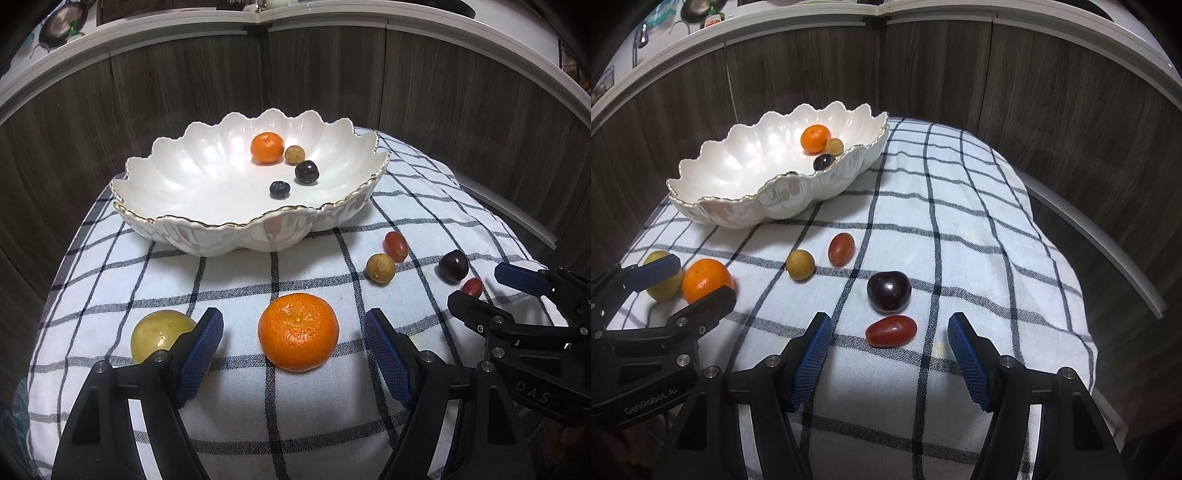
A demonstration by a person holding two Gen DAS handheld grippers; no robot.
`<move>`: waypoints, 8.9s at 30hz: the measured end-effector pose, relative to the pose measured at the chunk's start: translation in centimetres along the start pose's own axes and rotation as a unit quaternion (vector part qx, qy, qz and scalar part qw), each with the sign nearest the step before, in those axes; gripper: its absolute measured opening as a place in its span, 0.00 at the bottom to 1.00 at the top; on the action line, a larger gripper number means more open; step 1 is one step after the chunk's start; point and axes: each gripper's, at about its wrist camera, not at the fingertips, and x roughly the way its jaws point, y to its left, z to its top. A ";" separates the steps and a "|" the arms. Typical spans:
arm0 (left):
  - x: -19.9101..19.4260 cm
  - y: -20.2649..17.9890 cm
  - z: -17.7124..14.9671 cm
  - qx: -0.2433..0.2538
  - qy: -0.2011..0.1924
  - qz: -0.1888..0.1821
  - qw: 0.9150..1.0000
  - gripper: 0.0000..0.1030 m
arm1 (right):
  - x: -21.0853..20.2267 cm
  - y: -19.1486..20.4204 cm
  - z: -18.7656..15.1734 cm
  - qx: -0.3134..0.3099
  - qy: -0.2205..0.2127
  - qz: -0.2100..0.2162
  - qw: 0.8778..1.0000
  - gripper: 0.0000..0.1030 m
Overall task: Organize fruits
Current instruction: 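Move the left gripper to the mandarin while the right approaches a red oval fruit, then close the left gripper on the mandarin while the right grasps the red oval fruit, then lift and carry the mandarin and red oval fruit over the bowl with both grippers, then open the left gripper over the bowl while the right releases the red fruit, then withdraw both grippers from the bowl toward the remaining fruits, then grasp the yellow-green round fruit with the left gripper while the right grasps a red oval fruit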
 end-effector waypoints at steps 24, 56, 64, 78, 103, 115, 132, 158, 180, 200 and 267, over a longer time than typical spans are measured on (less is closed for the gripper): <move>1.2 0.0 -0.2 -0.004 0.025 -0.014 1.000 0.42 | 1.4 -0.2 0.0 0.006 0.013 0.012 1.000 0.30; -2.5 0.7 2.2 -0.009 -0.009 0.006 1.000 0.41 | -1.6 0.2 1.8 0.004 -0.022 0.013 1.000 0.30; -3.5 2.0 3.9 -0.026 -0.016 0.017 0.999 0.41 | -2.5 0.8 4.0 0.006 -0.041 0.025 0.999 0.30; -4.4 5.3 7.0 -0.046 -0.039 0.031 0.998 0.41 | -3.4 3.0 8.2 -0.011 -0.069 0.035 0.997 0.30; -1.7 10.5 10.2 -0.064 -0.033 0.033 0.997 0.42 | -1.1 7.7 13.0 -0.025 -0.065 0.045 0.997 0.30; 0.4 11.2 10.9 -0.064 -0.017 0.029 0.997 0.42 | 0.7 8.9 13.4 -0.030 -0.039 0.044 0.998 0.30; 1.1 11.6 11.0 -0.071 -0.012 0.027 0.997 0.63 | 2.7 9.1 13.1 -0.032 0.002 0.047 0.998 0.31; -2.3 12.2 10.9 -0.079 -0.038 0.049 0.995 0.82 | -0.1 8.1 13.8 -0.019 -0.033 0.005 0.999 0.66; -5.4 10.6 10.4 -0.072 -0.058 0.053 0.994 0.82 | -3.3 6.9 13.3 -0.011 -0.062 -0.002 0.998 0.66; -7.6 8.2 8.2 -0.054 -0.065 0.048 0.995 0.82 | -5.7 5.1 10.6 0.001 -0.070 -0.010 0.997 0.66; -3.1 6.0 0.0 -0.056 -0.019 0.048 0.997 0.84 | -1.4 4.5 2.4 -0.001 -0.033 -0.006 0.999 0.65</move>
